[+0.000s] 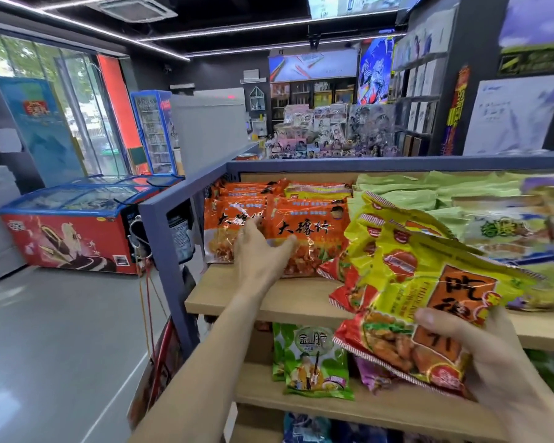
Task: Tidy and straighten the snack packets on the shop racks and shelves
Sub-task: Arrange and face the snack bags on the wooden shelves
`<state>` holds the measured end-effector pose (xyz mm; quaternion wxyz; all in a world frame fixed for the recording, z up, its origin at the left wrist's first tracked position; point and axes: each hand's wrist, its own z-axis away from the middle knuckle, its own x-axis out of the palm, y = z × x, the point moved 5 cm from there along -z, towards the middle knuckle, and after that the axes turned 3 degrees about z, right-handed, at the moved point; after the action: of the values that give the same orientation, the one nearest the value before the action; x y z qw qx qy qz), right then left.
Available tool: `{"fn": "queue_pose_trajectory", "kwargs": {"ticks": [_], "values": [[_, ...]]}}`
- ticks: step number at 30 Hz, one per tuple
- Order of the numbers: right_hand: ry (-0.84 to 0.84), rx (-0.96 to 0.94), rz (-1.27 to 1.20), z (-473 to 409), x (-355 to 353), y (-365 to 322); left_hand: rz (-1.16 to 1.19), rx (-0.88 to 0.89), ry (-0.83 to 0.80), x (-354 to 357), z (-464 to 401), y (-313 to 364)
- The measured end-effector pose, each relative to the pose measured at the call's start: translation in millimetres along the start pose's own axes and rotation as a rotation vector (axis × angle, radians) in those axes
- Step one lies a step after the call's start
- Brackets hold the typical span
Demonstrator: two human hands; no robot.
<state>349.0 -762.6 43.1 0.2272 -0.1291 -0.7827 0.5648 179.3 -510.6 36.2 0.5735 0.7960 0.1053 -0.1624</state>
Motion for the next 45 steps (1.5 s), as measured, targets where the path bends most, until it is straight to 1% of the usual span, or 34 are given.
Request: {"fn": "queue_pose_trajectory", "kwargs": {"ticks": [4, 8, 12, 14, 17, 19, 21, 24, 26, 29, 31, 33, 35, 38, 39, 40, 43, 45], "values": [[0.059, 0.037, -0.077, -1.1, -16.3, -1.1, -0.031, -0.014, -0.023, 6.5, -8.4, 4.6], [0.069, 0.086, -0.093, -3.7, -24.2, 2.0, -0.021, -0.042, -0.074, 12.9, -8.5, 0.4], [0.092, 0.109, -0.162, -6.1, -28.6, 3.1, 0.144, -0.01, -0.101, 13.1, 0.6, 1.2], [0.091, 0.112, -0.174, -6.5, -28.4, 3.0, 0.25, -0.029, -0.1, 11.0, 8.5, -1.2], [0.099, 0.11, -0.174, -6.7, -28.4, 1.3, 0.384, -0.037, -0.034, -3.3, 16.4, -4.8], [0.101, 0.115, -0.168, -7.5, -29.6, 1.4, 0.453, -0.039, 0.06, -22.0, 20.1, -3.5], [0.104, 0.117, -0.165, -8.1, -29.7, 0.8, 0.465, -0.043, 0.143, -44.5, 20.9, -3.6], [0.107, 0.118, -0.16, -8.4, -30.3, 1.0, 0.356, -0.006, 0.22, -73.8, 15.3, -7.6], [0.106, 0.117, -0.158, -8.2, -30.3, 0.3, 0.267, 0.007, 0.242, -83.7, 10.9, -9.2], [0.098, 0.122, -0.16, -7.6, -29.4, -0.4, 0.061, 0.019, 0.189, -84.1, 5.8, -12.8], [0.091, 0.125, -0.164, -8.1, -28.9, -0.3, -0.095, 0.074, 0.16, -81.3, 3.2, -19.1], [0.088, 0.122, -0.158, -8.4, -27.7, -1.1, -0.271, 0.127, 0.169, -78.1, 2.9, -23.7], [0.092, 0.116, -0.147, -8.7, -27.9, -1.6, -0.433, 0.226, 0.249, -77.0, 7.5, -19.3], [0.08, 0.101, -0.142, -9.2, -27.6, -2.6, -0.663, 0.536, 0.418, -67.8, 23.3, -4.0], [0.072, 0.096, -0.144, -9.7, -27.7, -1.8, -0.7, 0.586, 0.437, -62.6, 28.3, -2.0], [0.066, 0.092, -0.148, -9.4, -26.9, -2.3, -0.715, 0.58, 0.424, -57.4, 32.0, -1.6], [0.059, 0.087, -0.154, -9.8, -27.7, -2.6, -0.77, 0.434, 0.285, -42.0, 35.6, -15.5], [0.045, 0.086, -0.147, -9.4, -25.3, -4.8, -0.798, 0.431, 0.256, -38.0, 37.0, -26.0]]}}
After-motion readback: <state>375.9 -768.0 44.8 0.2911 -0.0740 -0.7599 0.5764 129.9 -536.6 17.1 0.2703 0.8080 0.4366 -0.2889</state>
